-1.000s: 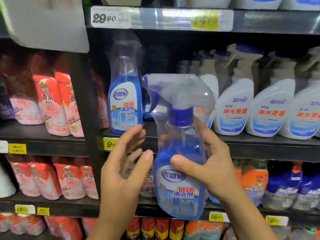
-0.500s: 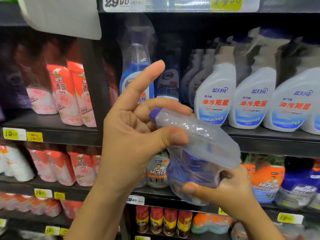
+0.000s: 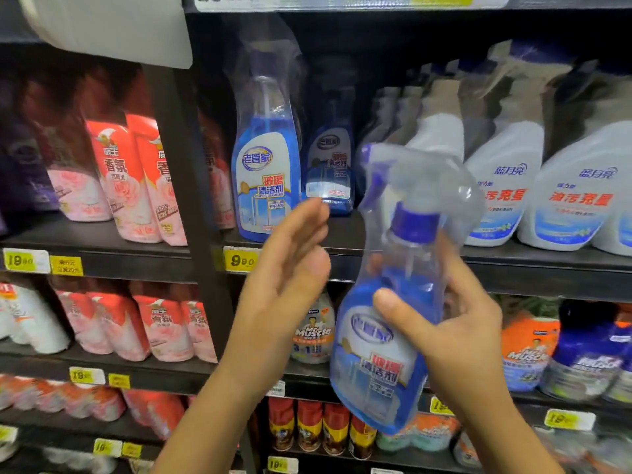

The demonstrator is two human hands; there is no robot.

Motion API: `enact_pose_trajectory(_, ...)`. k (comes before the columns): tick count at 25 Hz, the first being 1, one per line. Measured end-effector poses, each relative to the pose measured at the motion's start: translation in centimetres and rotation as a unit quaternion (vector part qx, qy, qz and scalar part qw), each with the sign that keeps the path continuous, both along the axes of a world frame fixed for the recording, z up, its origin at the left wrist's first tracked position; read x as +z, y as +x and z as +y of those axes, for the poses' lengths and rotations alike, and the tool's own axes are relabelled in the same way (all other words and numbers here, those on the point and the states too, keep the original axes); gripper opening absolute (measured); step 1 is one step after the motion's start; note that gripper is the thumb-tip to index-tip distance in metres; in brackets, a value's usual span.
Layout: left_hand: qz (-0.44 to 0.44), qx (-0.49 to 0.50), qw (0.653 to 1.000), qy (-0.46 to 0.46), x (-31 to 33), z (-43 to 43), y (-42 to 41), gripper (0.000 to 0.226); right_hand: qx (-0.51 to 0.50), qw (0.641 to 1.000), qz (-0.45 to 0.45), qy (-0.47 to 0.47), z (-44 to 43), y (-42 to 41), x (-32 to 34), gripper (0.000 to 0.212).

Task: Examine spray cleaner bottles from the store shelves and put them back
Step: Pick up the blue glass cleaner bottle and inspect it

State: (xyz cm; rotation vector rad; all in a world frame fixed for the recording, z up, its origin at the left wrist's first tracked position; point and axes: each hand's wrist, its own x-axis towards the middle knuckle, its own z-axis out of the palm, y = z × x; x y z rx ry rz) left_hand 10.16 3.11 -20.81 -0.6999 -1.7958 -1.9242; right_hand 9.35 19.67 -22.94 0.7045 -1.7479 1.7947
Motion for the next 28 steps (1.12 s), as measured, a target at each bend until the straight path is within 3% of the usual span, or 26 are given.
enact_pose_trajectory(4, -0.089, -0.021, 0.980, -0.178, -4.8, 1.2, 1.8, 0.096, 0.015, 0.990, -0.052, -0.128, -0.4, -0.6, 2.4, 0.064)
enact_pose_trajectory(6, -0.066, 0.082, 0.958, -0.268, -5.8, 2.5, 2.0, 0.124, 0.026, 0.990, -0.049, -0.127, -1.1, -0.6, 3.5, 0.064)
enact_pose_trajectory(8, -0.012, 0.217, 0.924, -0.316, -6.0, 4.0, 1.8, 0.137, 0.041, 0.992, -0.058, -0.109, -2.1, -0.5, 4.2, 0.063)
enact_pose_trajectory(10, 0.009, 0.217, 0.941, -0.258, -5.6, 4.4, 1.4, 0.128, 0.063, 0.993, -0.070, -0.073, -2.7, -0.5, 4.7, 0.061)
enact_pose_trajectory(12, -0.001, 0.082, 0.989, -0.124, -5.6, 3.3, 0.4, 0.109, 0.106, 0.988, -0.095, -0.063, -2.8, -0.6, 5.4, 0.062)
enact_pose_trajectory(14, -0.063, -0.059, 0.996, 0.002, -5.6, 1.5, 0.0, 0.090, 0.125, 0.980, -0.136, -0.073, -2.4, -1.0, 6.3, 0.062)
enact_pose_trajectory(16, -0.117, -0.239, 0.960, 0.090, -5.7, 0.3, 0.1, 0.076, 0.144, 0.973, -0.163, -0.071, -2.1, -1.5, 7.1, 0.053)
enact_pose_trajectory(19, -0.142, -0.461, 0.863, 0.150, -6.2, 0.3, 0.1, 0.061, 0.212, 0.959, -0.177, -0.066, -2.2, -2.3, 7.7, 0.036)
enact_pose_trajectory(21, -0.167, -0.484, 0.839, 0.186, -6.6, 0.4, 0.1, 0.052, 0.243, 0.949, -0.184, -0.078, -2.6, -2.6, 7.7, 0.035)
enact_pose_trajectory(23, -0.184, -0.452, 0.847, 0.212, -6.5, 0.2, 0.2, 0.046, 0.232, 0.951, -0.178, -0.100, -2.8, -2.7, 7.7, 0.032)
enact_pose_trajectory(25, -0.218, -0.369, 0.883, 0.191, -6.2, 0.6, 0.2, 0.046, 0.209, 0.954, -0.167, -0.133, -2.8, -2.8, 7.7, 0.027)
enact_pose_trajectory(28, -0.213, -0.155, 0.960, 0.093, -5.2, 0.0, -0.2, 0.053, 0.151, 0.963, -0.163, -0.156, -2.5, -3.4, 7.7, 0.033)
